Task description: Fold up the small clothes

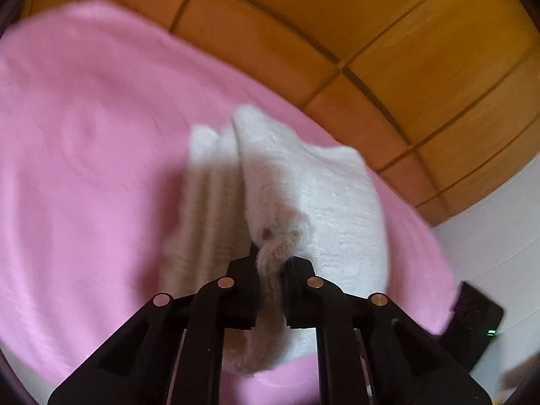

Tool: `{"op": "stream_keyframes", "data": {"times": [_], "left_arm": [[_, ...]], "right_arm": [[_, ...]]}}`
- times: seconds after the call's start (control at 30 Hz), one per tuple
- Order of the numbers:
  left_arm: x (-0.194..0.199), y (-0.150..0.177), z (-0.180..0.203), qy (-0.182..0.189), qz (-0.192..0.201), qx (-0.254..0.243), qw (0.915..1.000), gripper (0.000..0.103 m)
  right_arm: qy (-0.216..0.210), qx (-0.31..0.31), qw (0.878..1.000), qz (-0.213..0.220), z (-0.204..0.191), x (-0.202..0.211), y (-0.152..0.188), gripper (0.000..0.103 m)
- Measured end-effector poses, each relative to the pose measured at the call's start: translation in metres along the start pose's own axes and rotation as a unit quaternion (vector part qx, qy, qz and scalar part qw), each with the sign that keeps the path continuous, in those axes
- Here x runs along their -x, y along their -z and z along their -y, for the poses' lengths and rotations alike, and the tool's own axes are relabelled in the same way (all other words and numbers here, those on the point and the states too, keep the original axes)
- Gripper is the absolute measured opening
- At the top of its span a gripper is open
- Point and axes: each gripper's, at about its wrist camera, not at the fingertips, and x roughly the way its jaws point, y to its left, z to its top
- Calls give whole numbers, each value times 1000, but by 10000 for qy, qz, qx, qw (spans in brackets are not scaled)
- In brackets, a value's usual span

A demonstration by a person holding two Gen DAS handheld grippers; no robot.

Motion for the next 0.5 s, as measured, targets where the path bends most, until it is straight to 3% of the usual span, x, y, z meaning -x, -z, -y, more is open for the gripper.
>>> {"op": "stream_keyframes", "data": {"times": [0.1, 0.17, 0.2, 0.27, 0.47, 0.5], "left_arm": [[-10, 10, -6, -689, -153, -322, 9970, 10], [-15, 17, -1, -974, -150, -516, 9938, 21], [-12, 19, 1, -1085, -74, -559, 9925, 34], [3, 18, 11, -1095, 259, -615, 9917, 40], [37, 9, 33, -1309, 997, -1013, 9812, 41], [39, 9, 37, -1328, 1046, -1092, 9795, 47]], "right_arm": [[59, 181, 9998, -61, -5, -11, 4, 65], [45, 153, 9999, -63, -2, -12, 2, 65], [24, 114, 9999, -67, -1, -10, 0, 65], [-4, 89, 10000, -23, 3, 1, -2, 65], [-40, -252, 9991, 333, 22, 42, -7, 66], [-46, -318, 9987, 392, 27, 47, -8, 66]]}}
